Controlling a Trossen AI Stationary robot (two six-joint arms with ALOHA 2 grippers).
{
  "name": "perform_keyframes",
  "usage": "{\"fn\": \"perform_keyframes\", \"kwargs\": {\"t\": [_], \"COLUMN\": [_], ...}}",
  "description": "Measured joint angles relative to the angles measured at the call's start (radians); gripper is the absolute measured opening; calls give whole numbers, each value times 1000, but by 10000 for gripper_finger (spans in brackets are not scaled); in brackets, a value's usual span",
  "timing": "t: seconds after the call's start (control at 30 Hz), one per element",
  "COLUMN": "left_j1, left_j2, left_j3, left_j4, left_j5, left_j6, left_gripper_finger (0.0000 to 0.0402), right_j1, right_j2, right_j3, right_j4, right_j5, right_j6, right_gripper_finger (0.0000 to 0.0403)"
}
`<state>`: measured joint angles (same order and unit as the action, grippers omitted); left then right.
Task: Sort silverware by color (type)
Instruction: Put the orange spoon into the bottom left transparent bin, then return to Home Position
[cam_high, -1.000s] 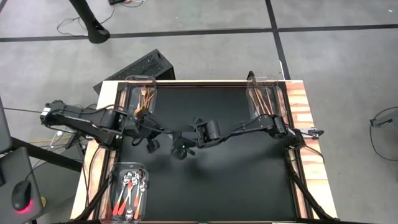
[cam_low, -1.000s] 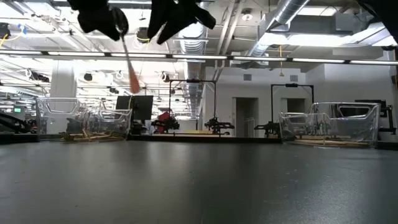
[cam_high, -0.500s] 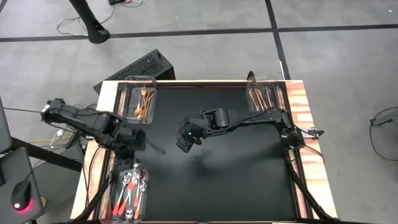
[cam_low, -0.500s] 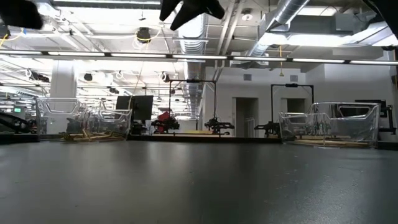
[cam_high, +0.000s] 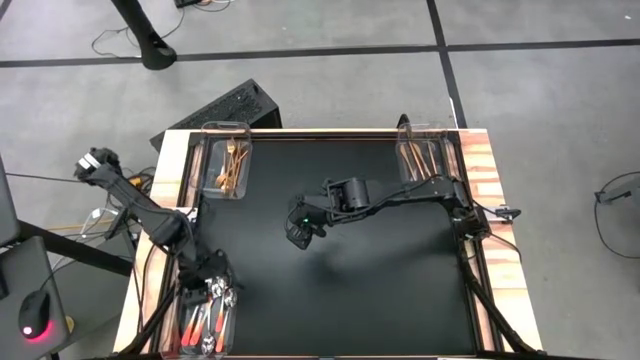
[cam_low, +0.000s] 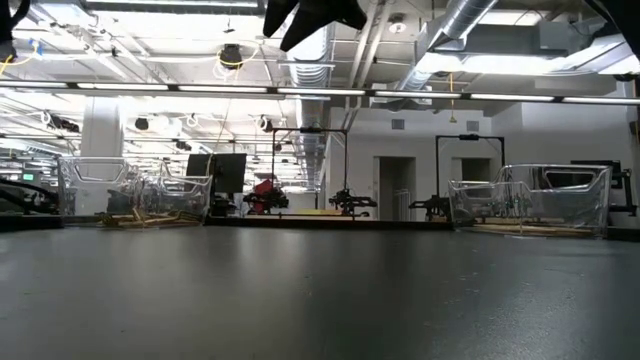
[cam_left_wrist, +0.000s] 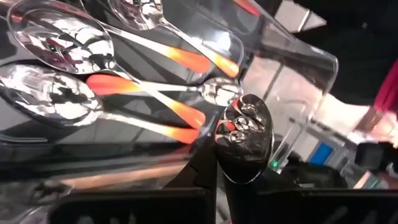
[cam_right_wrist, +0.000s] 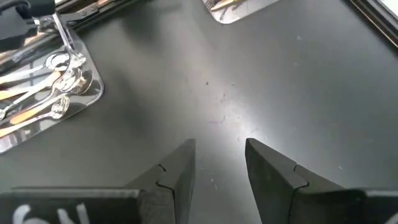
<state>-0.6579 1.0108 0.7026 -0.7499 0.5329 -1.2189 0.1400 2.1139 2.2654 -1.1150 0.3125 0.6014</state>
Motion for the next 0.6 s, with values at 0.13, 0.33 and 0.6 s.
{"fn": "perform_keyframes", "kwargs": {"t": [0.13,0.33,0.6], "left_j1": [-25,-43,-42], "left_j2": [0,0,-37], "left_j3": [-18,-18,-2], "left_j4": [30,35,22], "left_j5": [-42,-47,-78], "left_j6": [-79,-111,-154], "left_gripper_finger": [17,85,129], "right_j1": [-5,-5,-1], "right_j2": [0,0,-25], "right_j3": [0,0,-1], "right_j4": [0,0,-12], "right_j5": [-28,-51,-54], "right_j6": [-5,-11,-34], "right_gripper_finger": [162,162,162]}}
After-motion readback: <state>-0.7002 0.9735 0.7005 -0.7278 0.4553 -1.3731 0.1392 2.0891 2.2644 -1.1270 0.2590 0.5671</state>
